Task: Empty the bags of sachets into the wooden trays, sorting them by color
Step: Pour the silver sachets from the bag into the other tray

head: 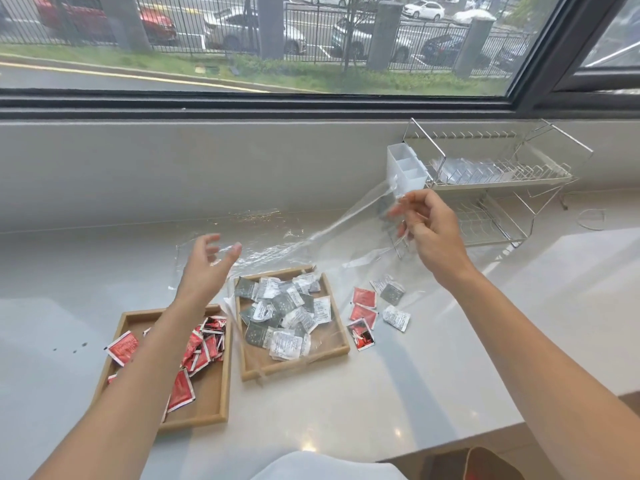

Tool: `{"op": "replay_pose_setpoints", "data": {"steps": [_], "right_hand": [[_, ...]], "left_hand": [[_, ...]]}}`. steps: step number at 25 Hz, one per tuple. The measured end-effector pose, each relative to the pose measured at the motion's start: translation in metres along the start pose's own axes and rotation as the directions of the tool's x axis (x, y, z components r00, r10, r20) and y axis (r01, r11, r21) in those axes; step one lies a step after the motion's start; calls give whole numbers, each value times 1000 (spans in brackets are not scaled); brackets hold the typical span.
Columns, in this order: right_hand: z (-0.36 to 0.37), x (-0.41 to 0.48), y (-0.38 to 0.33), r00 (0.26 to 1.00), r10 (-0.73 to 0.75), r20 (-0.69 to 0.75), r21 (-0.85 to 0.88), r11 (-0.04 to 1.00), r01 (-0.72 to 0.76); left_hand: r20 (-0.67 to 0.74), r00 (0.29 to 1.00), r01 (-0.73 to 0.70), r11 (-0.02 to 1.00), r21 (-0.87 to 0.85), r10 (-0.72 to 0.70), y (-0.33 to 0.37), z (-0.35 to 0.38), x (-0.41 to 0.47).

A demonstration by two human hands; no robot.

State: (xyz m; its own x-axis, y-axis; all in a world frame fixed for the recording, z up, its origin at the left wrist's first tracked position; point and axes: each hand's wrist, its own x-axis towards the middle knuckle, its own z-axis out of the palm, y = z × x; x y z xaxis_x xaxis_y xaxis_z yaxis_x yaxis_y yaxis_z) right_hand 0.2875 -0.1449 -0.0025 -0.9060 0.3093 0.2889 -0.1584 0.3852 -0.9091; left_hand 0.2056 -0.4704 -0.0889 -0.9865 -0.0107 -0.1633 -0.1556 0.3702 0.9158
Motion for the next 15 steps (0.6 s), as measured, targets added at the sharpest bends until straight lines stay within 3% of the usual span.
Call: {"op": "replay_pose_setpoints", "data": {"steps": [3,5,8,11,15], "right_hand": [[2,2,0,993,-45,113,23,999,43],[2,4,-4,977,-66,201,45,997,58],[1,9,-14,940,-103,326,102,992,74],[-2,17,-18,927,-130,351,114,989,96],[-5,28,-13,962,-84,260,38,996,77]], "left_hand": [[206,948,-272,954,123,243,42,19,6],[402,874,-348,928,129,272,64,33,12],[606,768,-357,924,136,208,81,47,25],[708,684,-331,940,87,175,87,51,32],[656,714,-253,964,-82,243,86,47,29]]}}
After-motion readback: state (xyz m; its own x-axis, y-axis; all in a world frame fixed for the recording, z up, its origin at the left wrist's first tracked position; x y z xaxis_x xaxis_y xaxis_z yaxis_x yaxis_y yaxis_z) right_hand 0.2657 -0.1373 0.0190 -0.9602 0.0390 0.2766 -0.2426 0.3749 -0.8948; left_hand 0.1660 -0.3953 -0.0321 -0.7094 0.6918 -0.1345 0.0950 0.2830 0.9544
